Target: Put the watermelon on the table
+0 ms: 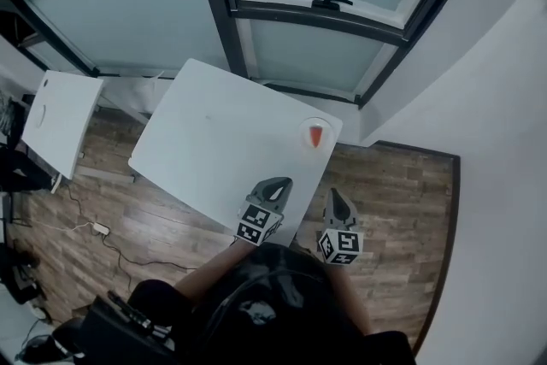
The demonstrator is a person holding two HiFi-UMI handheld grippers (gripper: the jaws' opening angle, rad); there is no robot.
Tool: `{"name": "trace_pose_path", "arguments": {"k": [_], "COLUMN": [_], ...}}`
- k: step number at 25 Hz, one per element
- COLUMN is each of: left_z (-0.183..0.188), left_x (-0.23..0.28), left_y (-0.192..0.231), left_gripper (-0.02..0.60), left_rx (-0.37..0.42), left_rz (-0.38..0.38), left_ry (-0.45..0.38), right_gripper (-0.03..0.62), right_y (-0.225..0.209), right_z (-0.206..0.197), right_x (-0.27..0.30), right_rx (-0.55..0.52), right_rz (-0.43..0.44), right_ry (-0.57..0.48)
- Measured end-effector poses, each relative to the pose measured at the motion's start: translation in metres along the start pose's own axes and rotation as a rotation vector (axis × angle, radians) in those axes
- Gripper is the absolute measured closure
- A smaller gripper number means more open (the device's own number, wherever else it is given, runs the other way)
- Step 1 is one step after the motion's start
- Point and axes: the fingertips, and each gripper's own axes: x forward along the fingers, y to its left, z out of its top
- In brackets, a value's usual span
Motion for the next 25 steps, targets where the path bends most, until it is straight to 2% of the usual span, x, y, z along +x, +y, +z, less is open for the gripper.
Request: {"name": "trace_pose_path", "arguments": {"k": [8, 12, 16, 21, 25], "left_z": [-0.012, -0.027, -0.027, -0.004, 0.007], "left_x": [-0.032, -0.044, -0.045, -0.047, -0.053], "left_y": [-0.030, -0.038, -0.038, -0.027, -0.023], "left_gripper": [0.578, 0.578, 0.578, 0.578, 0.578], "left_rx": [0.007, -0.029, -0.018, 0.019, 0.034], "left_rz": [0.060, 0.066, 0.060, 0.032, -0.002], "left_ry": [-0.022, -0.022, -0.030, -0.056, -0.043], "right_gripper": [0.582, 0.582, 0.582, 0.582, 0.582], "right_y": [0.025, 0.045, 0.038, 0.041, 0.064], "right_z": [-0.012, -0.023, -0.019, 0.000, 0.007], "right_x": [-0.027, -0.038, -0.040, -0.038, -0.037], "right_rx": [-0.042, -0.060, -0.038, -0.045, -0.002], "right_rz": [0.105, 0.174, 0.156, 0.120, 0.154], "right_ry": [0.003, 0.002, -0.022, -0.056, -0.067]}}
